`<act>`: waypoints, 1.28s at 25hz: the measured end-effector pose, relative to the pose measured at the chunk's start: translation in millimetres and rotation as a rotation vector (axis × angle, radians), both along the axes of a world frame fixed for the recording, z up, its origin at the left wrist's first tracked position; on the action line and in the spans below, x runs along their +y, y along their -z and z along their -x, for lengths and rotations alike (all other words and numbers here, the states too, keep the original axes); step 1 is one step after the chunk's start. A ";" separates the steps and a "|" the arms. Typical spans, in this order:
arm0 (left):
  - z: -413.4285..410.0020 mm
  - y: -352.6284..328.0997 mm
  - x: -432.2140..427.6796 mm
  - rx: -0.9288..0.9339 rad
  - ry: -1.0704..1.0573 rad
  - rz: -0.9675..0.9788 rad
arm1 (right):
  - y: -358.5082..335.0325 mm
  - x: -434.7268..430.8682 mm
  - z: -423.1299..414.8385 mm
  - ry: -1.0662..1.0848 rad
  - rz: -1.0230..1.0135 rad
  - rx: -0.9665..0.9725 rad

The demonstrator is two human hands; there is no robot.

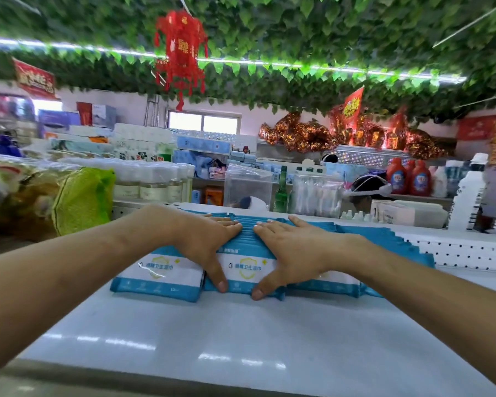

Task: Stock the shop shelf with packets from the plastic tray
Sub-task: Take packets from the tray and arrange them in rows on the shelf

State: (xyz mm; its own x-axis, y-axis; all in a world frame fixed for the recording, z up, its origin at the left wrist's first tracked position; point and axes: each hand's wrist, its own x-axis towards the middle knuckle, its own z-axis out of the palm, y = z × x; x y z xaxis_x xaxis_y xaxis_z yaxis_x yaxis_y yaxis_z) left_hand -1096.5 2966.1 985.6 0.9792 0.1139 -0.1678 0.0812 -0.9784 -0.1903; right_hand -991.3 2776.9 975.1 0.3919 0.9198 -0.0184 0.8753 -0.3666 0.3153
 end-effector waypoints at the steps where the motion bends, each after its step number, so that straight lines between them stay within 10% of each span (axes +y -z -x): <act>1: -4.4 1.2 2.6 -0.015 -0.002 0.006 | 0.7 2.8 -2.4 0.006 -0.011 0.003; 22: 115.1 -20.2 73.4 -0.080 -0.154 0.333 | -37.3 51.7 64.1 -0.123 -0.101 0.193; 32: 87.0 13.4 102.7 -0.136 -0.140 0.208 | -1.1 116.1 56.0 -0.054 -0.010 -0.047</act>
State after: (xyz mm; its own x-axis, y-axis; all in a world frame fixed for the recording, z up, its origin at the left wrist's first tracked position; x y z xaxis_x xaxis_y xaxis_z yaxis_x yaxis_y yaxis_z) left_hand -1183.5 3068.9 972.2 0.9716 0.2263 -0.0697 0.2291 -0.9728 0.0348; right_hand -1047.3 2893.1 976.1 0.3424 0.9395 0.0076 0.8782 -0.3229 0.3529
